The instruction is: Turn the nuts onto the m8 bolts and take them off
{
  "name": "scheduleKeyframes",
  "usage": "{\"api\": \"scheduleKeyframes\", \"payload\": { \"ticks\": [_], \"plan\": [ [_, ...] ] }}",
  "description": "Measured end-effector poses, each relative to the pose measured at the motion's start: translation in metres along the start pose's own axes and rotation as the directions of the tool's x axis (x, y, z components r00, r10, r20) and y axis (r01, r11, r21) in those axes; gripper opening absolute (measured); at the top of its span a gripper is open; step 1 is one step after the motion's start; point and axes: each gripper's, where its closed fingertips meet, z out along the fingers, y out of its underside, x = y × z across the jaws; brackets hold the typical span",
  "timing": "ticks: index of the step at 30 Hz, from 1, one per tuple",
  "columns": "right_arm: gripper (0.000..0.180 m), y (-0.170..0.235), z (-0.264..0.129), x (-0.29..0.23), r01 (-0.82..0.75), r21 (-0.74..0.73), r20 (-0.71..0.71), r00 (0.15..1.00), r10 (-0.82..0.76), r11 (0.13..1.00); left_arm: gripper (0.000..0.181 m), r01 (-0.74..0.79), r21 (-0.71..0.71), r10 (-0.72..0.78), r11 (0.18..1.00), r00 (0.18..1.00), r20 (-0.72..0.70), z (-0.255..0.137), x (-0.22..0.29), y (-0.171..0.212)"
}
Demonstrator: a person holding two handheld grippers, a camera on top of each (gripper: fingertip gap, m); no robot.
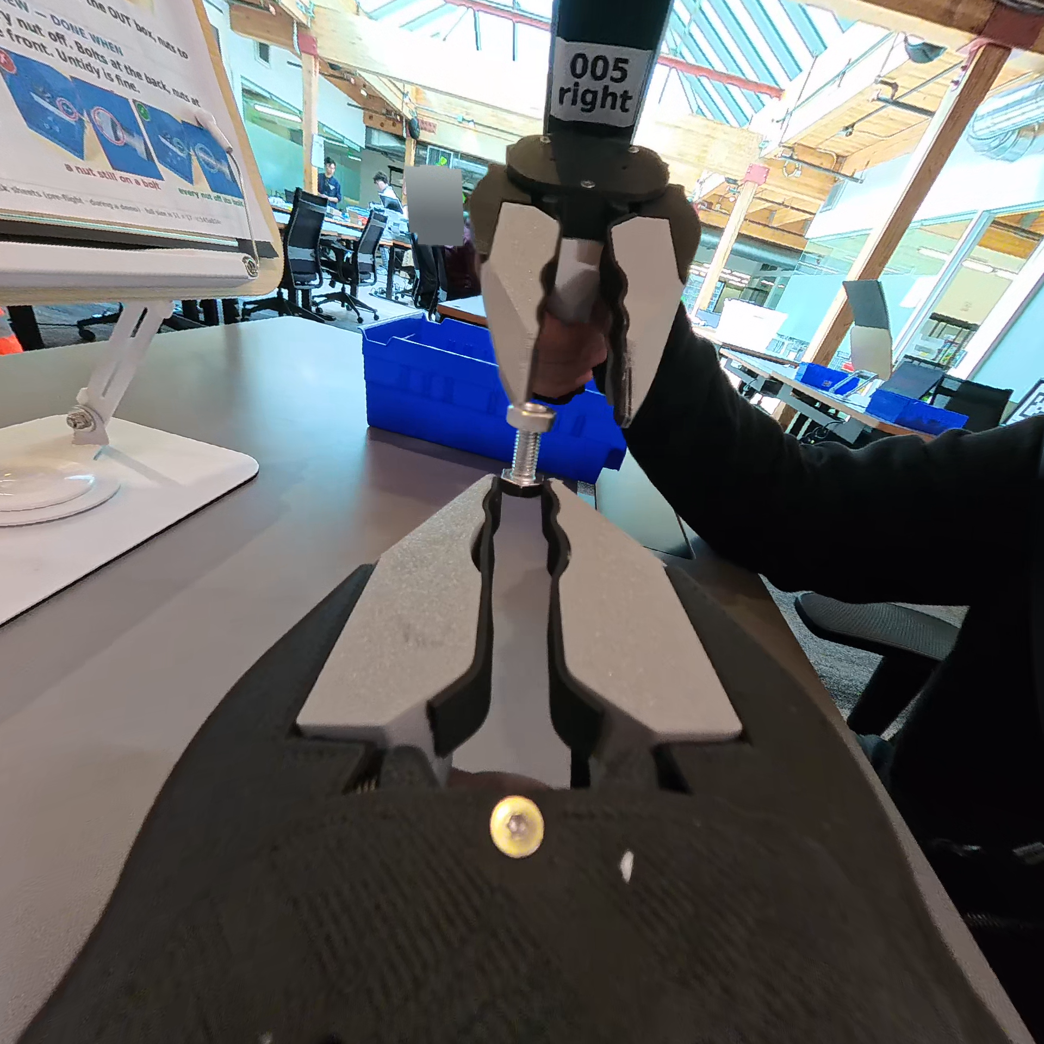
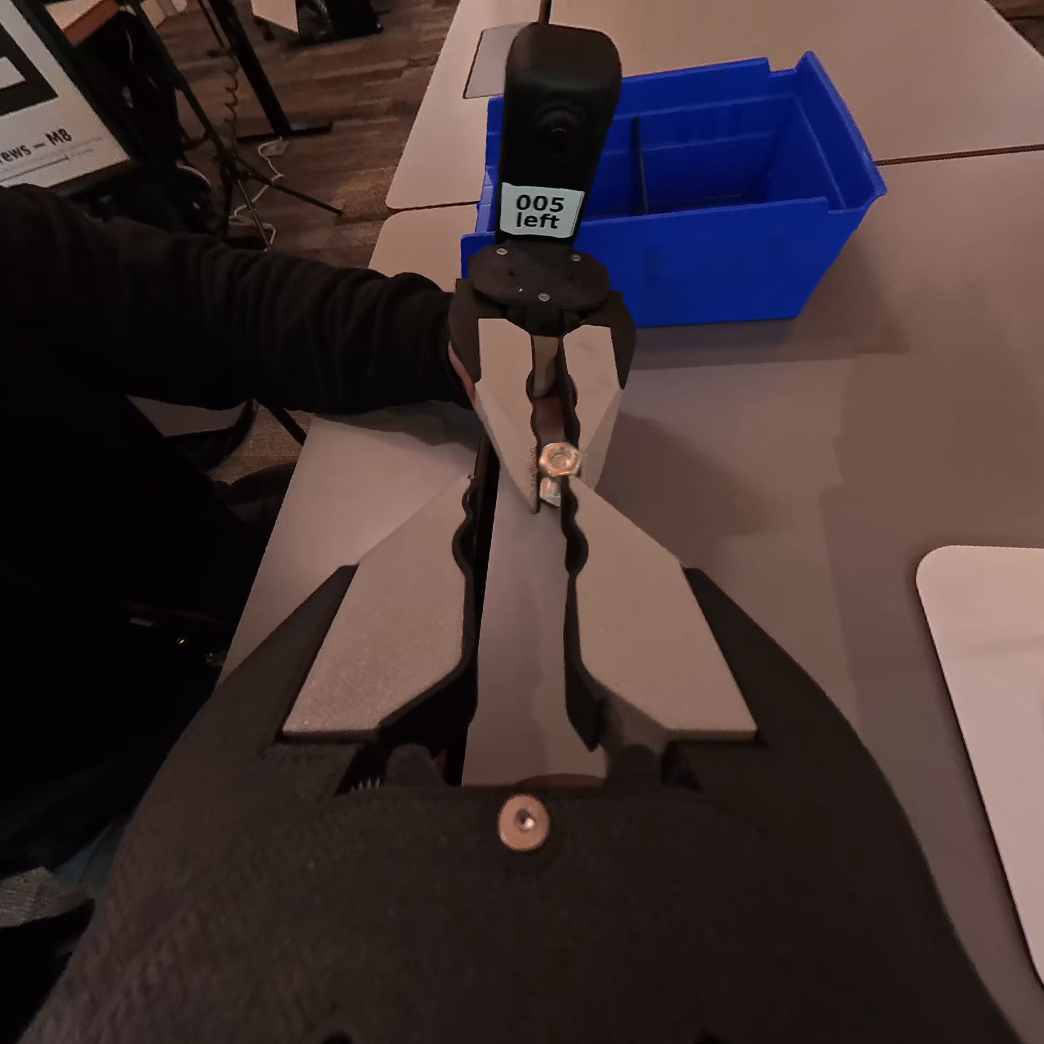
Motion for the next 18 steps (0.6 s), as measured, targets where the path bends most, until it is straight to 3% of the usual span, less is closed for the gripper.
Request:
{"api": "scheduleKeyframes", "payload": {
  "ticks": [2, 12, 16, 18],
  "plan": [
    [0.016, -0.002, -0.004, -0.005, 0.005, 0.013, 0.022, 1.0, -0.005, 1.0, 0.012, 0.006, 0.006, -0.006, 1.0, 1.0, -0.002, -0.001, 0.0, -0.001],
    [0.026, -0.001, 0.003, 0.005, -0.008, 0.007, -0.024, 1.0, 0.008, 1.0, 0.012, -0.004, -0.009, 0.004, 1.0, 1.0, -0.006, 0.001, 0.002, 0.002],
    [0.016, -0.002, -0.004, -0.001, 0.001, 0.009, -0.002, 1.0, -0.001, 1.0, 0.012, 0.007, 0.008, -0.007, 1.0, 1.0, -0.005, -0.001, 0.0, -0.001],
    [0.019, -0.003, -0.006, 0.004, 0.001, 0.015, -0.03, 1.0, 0.0, 1.0, 0.012, 0.008, 0.013, -0.008, 1.0, 1.0, -0.008, -0.001, 0.001, -0.003]
  ]
}}
